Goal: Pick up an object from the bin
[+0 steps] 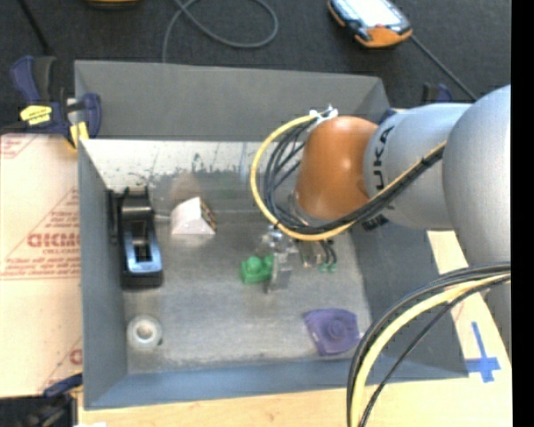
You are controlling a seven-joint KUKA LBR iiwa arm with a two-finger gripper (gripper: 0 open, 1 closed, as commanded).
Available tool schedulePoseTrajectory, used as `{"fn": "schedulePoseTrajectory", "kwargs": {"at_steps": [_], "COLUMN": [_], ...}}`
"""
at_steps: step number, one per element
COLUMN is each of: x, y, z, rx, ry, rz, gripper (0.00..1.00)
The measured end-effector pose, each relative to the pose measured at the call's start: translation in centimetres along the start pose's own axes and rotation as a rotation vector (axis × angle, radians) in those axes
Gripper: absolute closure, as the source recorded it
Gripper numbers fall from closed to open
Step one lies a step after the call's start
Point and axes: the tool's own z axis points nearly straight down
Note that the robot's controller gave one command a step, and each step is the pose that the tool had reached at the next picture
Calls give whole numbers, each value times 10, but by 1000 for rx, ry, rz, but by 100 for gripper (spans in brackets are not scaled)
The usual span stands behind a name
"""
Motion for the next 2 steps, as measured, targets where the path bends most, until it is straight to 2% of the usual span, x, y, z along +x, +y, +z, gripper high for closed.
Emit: {"fn": "schedulePoseTrajectory", "kwargs": {"at_steps": [1,2], "x": [-29,-40], "y": [-51,-10], "z": [-2,-199], "rx": [0,2], "ry": [2,-6], "rz": [-13,-15], "gripper": [100,100]}}
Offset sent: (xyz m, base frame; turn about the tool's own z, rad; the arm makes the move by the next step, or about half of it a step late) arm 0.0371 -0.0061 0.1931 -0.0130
